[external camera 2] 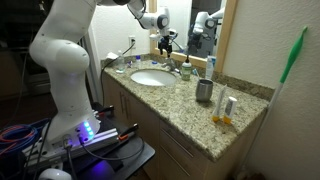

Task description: Open the tap faucet.

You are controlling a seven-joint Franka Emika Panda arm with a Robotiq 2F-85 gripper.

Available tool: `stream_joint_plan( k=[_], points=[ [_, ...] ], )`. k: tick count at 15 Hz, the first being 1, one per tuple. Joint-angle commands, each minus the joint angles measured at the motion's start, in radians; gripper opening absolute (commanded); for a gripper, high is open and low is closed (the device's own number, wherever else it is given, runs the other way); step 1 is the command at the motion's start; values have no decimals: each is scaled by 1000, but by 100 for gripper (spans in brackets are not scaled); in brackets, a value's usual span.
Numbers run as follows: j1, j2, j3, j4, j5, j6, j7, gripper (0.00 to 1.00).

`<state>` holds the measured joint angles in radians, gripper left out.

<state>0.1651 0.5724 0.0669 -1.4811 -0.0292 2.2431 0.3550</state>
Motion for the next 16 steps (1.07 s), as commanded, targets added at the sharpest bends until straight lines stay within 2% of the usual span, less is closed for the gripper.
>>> stream_joint_plan(
  k=[1,5,6,8,16],
  points=[
    [34,63,-42,48,-17,50,31,100],
    [52,89,-64,62,-17,83,59,100],
    [57,92,-70,60,-23,96,63,75],
    [61,91,-75,55,-21,112,65,67],
    [67,106,-80,79,-12,121,80,11]
  ],
)
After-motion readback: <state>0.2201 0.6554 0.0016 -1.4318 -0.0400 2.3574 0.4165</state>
